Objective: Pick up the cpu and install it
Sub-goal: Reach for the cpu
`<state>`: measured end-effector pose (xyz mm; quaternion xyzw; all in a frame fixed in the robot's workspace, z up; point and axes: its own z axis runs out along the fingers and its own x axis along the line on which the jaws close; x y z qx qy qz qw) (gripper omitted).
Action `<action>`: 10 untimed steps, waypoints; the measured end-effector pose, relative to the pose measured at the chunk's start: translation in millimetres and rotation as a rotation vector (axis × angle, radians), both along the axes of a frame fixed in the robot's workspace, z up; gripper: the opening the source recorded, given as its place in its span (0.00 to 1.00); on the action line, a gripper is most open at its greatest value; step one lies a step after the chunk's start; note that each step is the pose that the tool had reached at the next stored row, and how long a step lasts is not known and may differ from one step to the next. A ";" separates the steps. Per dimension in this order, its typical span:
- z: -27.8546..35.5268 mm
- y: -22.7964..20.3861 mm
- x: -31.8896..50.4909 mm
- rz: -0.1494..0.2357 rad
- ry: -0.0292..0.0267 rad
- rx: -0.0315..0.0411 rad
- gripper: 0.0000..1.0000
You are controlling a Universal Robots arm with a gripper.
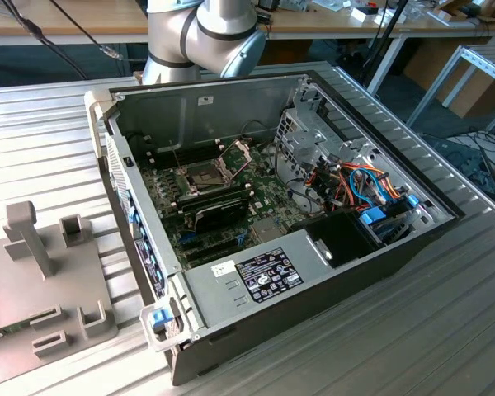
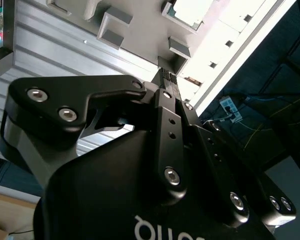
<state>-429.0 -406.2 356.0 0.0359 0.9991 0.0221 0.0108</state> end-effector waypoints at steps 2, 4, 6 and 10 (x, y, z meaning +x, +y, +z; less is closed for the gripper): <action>0.1 0.0 -0.1 0.000 0.0002 -0.0002 0.11; 0.0 0.1 -0.2 0.000 0.0015 -0.0005 0.11; -0.6 0.1 -0.2 0.000 0.0145 -0.0003 0.11; -0.7 0.0 -0.2 0.000 0.0210 -0.0004 0.11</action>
